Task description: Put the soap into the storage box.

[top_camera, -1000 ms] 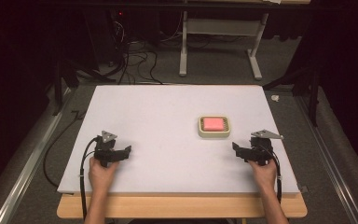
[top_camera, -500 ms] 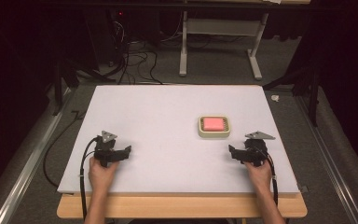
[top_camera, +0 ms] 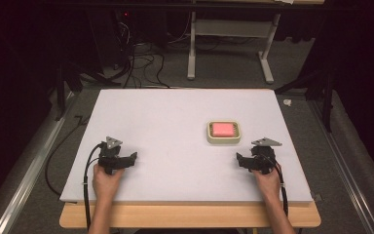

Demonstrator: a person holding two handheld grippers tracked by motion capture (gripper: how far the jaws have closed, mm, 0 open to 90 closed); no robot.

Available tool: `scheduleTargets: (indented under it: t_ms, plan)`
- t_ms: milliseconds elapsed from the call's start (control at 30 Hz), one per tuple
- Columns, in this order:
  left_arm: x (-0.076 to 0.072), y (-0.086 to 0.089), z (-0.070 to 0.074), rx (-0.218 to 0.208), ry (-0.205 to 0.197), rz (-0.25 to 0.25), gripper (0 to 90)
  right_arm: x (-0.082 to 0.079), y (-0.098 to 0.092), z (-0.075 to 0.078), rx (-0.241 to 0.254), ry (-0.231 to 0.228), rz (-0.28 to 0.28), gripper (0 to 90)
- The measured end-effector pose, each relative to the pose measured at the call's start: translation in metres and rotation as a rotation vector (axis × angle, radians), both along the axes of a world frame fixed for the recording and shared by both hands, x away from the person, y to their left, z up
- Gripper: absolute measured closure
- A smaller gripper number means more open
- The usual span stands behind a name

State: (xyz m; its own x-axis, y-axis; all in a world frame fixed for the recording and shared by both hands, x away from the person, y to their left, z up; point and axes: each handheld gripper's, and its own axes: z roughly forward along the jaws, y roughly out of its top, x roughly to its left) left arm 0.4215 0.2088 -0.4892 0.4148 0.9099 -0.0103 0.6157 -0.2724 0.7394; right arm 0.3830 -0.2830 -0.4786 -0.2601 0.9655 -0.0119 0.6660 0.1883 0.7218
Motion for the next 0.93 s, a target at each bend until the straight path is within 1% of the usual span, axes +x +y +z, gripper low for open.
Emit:
scheduleTargets:
  t_ms: [67, 233, 333, 400, 933]
  plan:
    - [0.0, 0.0, 0.0, 0.0, 0.0, 0.0, 20.8, 0.0008, 0.0011, -0.0009, -0.004, -0.004, 0.002, 17.2]
    - [0.0, -0.0001, 0.0, 0.001, 0.0, 0.0, 20.8, 0.0024, 0.0041, -0.0034, -0.027, 0.016, 0.013, 16.9]
    - [-0.0001, -0.0002, 0.0, 0.001, -0.001, 0.0, 20.8, 0.0036, 0.0023, -0.0038, -0.006, 0.028, 0.014, 16.5]
    - [-0.0001, -0.0002, 0.0, 0.001, -0.001, 0.001, 20.8, 0.0037, 0.0027, -0.0039, -0.013, 0.028, 0.019, 16.4]
    - [-0.0001, -0.0001, 0.0, 0.001, 0.0, 0.0, 20.8, 0.0035, 0.0025, -0.0044, -0.008, 0.024, 0.018, 16.3]
